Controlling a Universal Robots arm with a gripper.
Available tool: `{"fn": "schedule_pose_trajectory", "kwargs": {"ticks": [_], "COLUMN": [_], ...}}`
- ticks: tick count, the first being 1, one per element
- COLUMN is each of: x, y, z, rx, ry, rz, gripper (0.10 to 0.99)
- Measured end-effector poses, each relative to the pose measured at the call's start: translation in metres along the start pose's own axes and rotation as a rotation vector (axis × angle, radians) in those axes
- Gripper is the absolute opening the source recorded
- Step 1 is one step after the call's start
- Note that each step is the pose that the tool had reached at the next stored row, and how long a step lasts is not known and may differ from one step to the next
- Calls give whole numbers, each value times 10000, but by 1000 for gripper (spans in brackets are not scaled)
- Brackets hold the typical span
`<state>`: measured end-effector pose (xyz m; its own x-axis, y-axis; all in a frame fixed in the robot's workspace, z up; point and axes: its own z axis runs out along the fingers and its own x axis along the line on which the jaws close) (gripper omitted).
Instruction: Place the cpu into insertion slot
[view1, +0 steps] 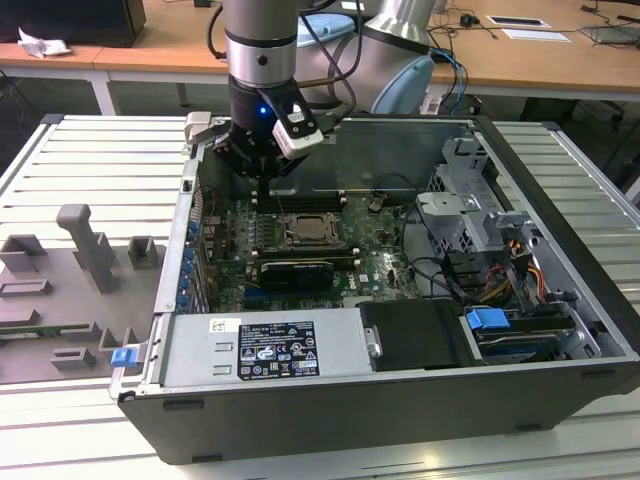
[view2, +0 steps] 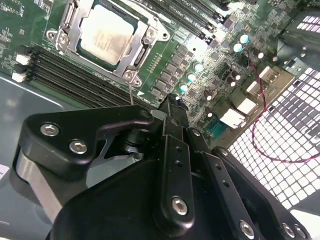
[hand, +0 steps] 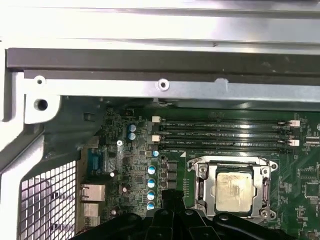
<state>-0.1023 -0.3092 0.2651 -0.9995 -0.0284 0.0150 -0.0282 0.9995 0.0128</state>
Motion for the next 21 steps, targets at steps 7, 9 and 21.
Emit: {"fn": "schedule_pose_trajectory", "kwargs": {"ticks": [7,9,21], "x": [46,46,33], "y": [42,70,228], "z": [15,23,85], "rx": [0,0,-1], "ry": [0,0,0], "rz": [-19,-19,-20], "gripper": [106,106,106]}}
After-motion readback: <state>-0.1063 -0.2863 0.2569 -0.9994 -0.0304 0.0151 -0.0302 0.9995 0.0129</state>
